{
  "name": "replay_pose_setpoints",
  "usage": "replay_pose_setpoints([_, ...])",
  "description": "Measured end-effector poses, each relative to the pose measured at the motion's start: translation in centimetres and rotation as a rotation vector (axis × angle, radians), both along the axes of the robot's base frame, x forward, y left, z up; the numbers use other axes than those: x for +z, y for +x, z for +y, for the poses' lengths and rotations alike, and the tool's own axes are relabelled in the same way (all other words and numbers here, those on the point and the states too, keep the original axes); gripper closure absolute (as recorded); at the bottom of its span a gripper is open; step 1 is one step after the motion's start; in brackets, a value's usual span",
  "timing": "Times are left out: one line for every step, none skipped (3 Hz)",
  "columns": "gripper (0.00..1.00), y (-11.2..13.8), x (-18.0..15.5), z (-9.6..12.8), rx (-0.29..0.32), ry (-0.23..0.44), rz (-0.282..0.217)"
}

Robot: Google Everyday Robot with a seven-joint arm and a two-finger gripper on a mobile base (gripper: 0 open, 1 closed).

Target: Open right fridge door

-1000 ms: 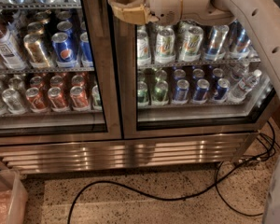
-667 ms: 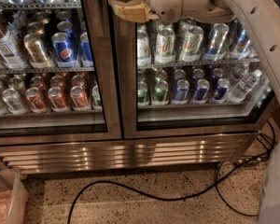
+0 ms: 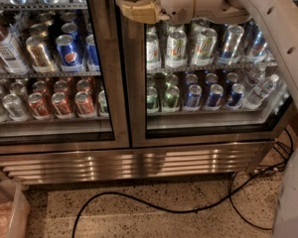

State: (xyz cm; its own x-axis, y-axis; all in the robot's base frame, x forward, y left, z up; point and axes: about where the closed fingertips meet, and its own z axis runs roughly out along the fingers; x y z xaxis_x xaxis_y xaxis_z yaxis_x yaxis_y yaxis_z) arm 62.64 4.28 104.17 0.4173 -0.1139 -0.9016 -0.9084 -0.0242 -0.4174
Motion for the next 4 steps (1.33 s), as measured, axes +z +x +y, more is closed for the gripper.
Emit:
replay_pose_setpoints([1.0, 0.03, 0.08, -0.01, -0.003, -0.002, 0.001])
replay_pose_setpoints([1.0, -0.01, 0.27, -0.01, -0.009, -0.007, 0.002])
replay_pose_setpoints([1.0, 0.05, 0.36, -0.03, -0.011, -0.009, 0.002])
replay_pose_setpoints([1.0, 0.02, 0.52, -0.03, -0.017, -0.012, 0.004])
